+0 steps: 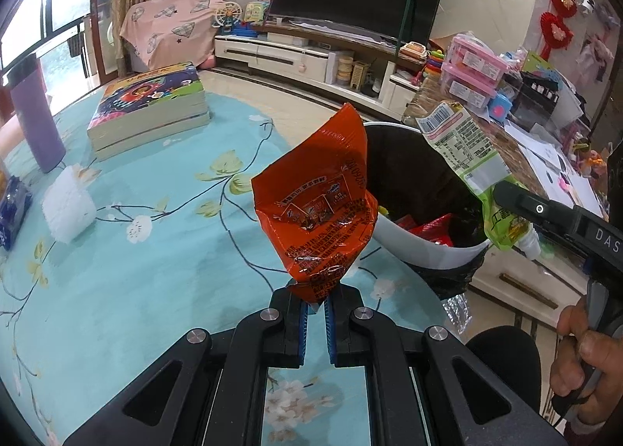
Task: Collect trash
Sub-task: 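Carry the green pouch and orange wrapper over the bin and open both grippers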
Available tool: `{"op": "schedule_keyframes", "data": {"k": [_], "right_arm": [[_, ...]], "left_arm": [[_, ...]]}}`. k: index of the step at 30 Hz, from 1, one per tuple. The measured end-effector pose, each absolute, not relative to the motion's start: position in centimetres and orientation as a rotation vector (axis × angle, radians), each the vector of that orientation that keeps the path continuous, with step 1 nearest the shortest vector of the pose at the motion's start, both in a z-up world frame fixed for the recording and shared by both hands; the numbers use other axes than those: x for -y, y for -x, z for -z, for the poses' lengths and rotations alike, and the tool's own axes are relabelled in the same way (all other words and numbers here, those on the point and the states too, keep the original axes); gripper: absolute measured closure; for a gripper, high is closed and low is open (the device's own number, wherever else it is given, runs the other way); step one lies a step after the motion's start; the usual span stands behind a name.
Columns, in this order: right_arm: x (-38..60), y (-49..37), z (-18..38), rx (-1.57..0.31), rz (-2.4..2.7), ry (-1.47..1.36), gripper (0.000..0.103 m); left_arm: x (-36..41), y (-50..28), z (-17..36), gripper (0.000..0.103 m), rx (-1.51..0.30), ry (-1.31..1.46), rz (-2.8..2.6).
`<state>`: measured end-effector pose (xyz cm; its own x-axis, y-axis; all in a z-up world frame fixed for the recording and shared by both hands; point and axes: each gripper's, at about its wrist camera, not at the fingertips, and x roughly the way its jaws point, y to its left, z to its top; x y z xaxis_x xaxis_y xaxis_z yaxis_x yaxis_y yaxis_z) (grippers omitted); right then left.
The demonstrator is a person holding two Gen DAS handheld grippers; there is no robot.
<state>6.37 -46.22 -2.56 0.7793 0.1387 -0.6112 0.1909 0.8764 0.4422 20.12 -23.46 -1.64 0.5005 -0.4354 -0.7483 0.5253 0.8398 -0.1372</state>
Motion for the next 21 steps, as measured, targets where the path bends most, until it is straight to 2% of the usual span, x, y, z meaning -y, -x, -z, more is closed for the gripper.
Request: {"op": "schedule_keyframes", "data": {"k": [21], "right_arm": [[48.4,-5.3,2.5,-0.675,0.080,-0.532,0.064]], "left_arm": [[26.3,-20.9,1.6,0.097,-0.870,-0.148,0.641]]}}
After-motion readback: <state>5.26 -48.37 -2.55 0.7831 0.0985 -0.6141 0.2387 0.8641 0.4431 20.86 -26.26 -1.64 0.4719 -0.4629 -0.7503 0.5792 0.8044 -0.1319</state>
